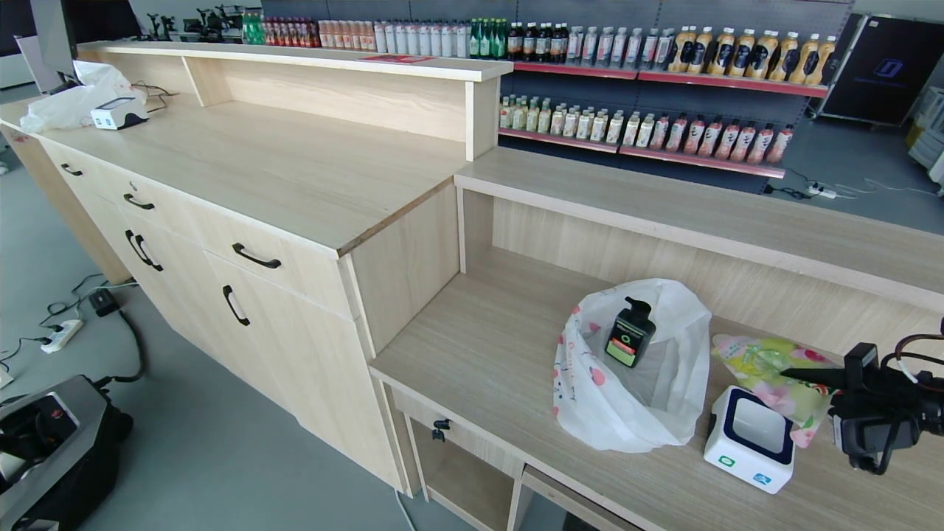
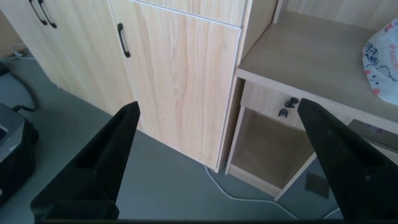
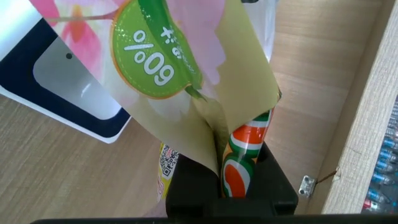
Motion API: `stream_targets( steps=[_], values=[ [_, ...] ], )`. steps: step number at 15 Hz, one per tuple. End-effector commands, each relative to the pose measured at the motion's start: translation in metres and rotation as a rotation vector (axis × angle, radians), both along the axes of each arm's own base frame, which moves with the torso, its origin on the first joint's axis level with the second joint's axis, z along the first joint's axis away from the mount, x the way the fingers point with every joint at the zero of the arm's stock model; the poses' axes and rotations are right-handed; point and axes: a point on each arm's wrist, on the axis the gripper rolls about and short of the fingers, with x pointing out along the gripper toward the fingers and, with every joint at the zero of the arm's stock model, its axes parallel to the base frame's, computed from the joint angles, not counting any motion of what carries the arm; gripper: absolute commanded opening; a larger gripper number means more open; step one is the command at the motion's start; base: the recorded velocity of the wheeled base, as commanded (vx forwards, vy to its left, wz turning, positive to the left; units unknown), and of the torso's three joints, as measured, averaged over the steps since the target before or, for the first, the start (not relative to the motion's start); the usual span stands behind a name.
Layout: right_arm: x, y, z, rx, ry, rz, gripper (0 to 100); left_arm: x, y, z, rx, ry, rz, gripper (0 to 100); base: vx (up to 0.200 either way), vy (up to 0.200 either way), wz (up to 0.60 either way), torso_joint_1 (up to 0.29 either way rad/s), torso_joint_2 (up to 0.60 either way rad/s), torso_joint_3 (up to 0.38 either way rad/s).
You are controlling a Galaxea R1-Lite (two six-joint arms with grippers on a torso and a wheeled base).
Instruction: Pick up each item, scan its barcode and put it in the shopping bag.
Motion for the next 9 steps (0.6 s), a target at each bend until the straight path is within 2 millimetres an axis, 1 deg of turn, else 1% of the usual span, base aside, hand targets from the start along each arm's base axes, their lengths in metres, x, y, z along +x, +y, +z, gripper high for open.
stream_targets(
  steps=[1, 3, 4, 5, 6, 7, 8, 9],
  values=[
    [-0.001, 0.000, 0.001, -0.001, -0.003, -0.001, 0, 0.000, 0.000, 0.000, 0.000, 0.001, 0.000, 100, 0.000, 0.000, 0.00, 0.000, 0.00, 0.000],
    [-0.004, 0.001, 0.012, -0.008, -0.028, -0.004, 0, 0.000, 0.000, 0.000, 0.000, 0.001, 0.000, 100, 0.000, 0.000, 0.00, 0.000, 0.00, 0.000],
    [-0.013, 0.006, 0.027, 0.016, -0.030, -0.024, 0, 0.000, 0.000, 0.000, 0.000, 0.001, 0.000, 100, 0.000, 0.000, 0.00, 0.000, 0.00, 0.000],
    [-0.027, 0.014, 0.047, 0.079, -0.016, -0.063, 0, 0.000, 0.000, 0.000, 0.000, 0.001, 0.000, 100, 0.000, 0.000, 0.00, 0.000, 0.00, 0.000],
    [-0.043, 0.024, 0.069, 0.173, -0.001, -0.112, 0, 0.000, 0.000, 0.000, 0.000, 0.001, 0.000, 100, 0.000, 0.000, 0.00, 0.000, 0.00, 0.000],
    [-0.057, 0.033, 0.086, 0.270, 0.007, -0.162, 0, 0.000, 0.000, 0.000, 0.000, 0.001, 0.000, 100, 0.000, 0.000, 0.00, 0.000, 0.00, 0.000],
    [-0.073, 0.043, 0.099, 0.425, 0.046, -0.253, 0, 0.000, 0.000, 0.000, 0.000, 0.001, 0.000, 100, 0.000, 0.000, 0.00, 0.000, 0.00, 0.000],
    [-0.081, 0.050, 0.102, 0.530, 0.084, -0.329, 0, 0.000, 0.000, 0.000, 0.000, 0.001, 0.000, 100, 0.000, 0.000, 0.00, 0.000, 0.00, 0.000]
  ],
)
